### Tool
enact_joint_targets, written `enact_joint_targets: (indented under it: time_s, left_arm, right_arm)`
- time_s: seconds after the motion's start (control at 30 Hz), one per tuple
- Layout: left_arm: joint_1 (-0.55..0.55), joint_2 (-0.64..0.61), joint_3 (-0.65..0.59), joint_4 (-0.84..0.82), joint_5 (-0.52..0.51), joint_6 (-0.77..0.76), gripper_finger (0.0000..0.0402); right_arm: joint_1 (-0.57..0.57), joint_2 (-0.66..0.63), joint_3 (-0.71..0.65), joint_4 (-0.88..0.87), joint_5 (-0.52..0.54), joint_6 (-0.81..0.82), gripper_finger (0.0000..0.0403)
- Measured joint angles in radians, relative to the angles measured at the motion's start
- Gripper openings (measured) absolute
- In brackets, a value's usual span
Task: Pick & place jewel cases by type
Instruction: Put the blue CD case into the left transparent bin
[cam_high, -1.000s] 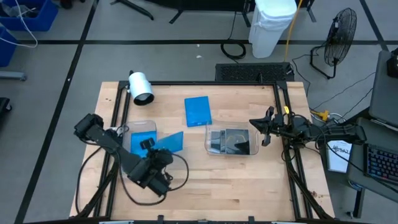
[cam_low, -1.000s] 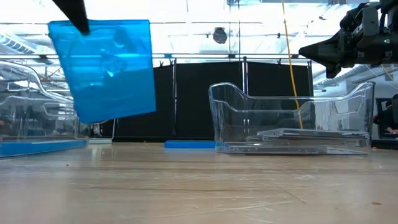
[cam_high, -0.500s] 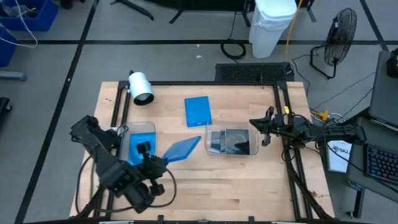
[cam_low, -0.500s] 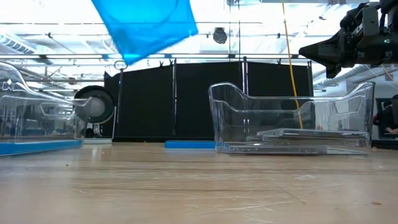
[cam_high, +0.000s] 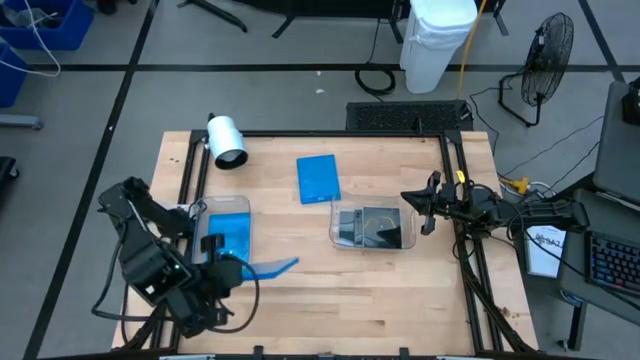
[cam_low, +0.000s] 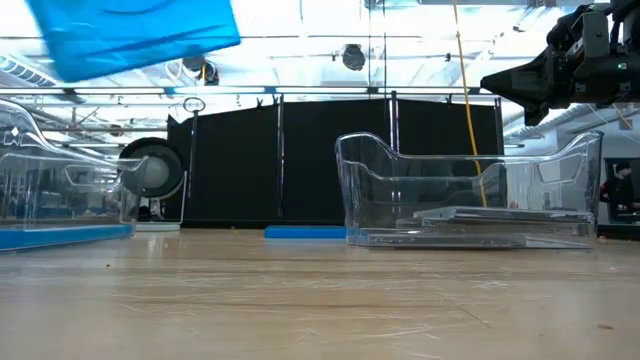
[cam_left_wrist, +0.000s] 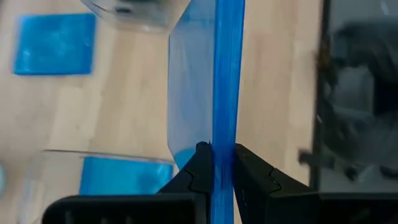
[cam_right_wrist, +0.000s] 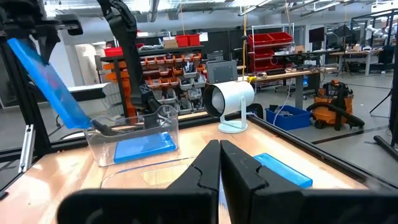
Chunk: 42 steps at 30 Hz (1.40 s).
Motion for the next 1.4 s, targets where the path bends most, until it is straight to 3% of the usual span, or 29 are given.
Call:
enact_joint_targets:
  time_s: [0.37, 0.47, 0.6, 0.67, 0.8, 1.07, 1.27, 1.4]
  left_arm:
    - [-0.029, -0.016, 0.0, 0.001, 0.198, -0.067, 0.0044]
    - [-0.062, -0.054, 0.006, 0.03, 0.068, -0.144, 0.0044]
    - [-0.163, -0.11, -0.03, 0.22, -0.283, -0.018, 0.0044]
    - [-0.208, -0.132, -0.089, 0.346, -0.395, 0.119, 0.0044]
    - [-0.225, -0.164, -0.28, 0.64, -0.408, 0.337, 0.0044]
    - [-0.142, -0.179, -0.662, 1.474, -0.208, 0.83, 0.0044]
    - [-0.214, -0.22, -0.824, 1.95, -0.391, 1.379, 0.0044]
    - [-0.278, -0.285, -1.001, 2.274, -0.528, 1.54, 0.0044]
  right_arm:
    - [0.0, 0.0, 0.0, 0.0, 0.0, 0.0, 0.0004]
    - [0.0, 0.0, 0.0, 0.0, 0.0, 0.0, 0.0004]
    - [0.0, 0.0, 0.0, 0.0, 0.0, 0.0, 0.0004]
    - [0.0, 0.0, 0.0, 0.0, 0.0, 0.0, 0.0004]
    - [0.0, 0.0, 0.0, 0.0, 0.0, 0.0, 0.0004]
    - [0.0, 0.0, 0.0, 0.0, 0.0, 0.0, 0.0004]
    - [0.0, 0.0, 0.0, 0.0, 0.0, 0.0, 0.0004]
    - [0.0, 0.0, 0.0, 0.001, 0.0, 0.0, 0.0004]
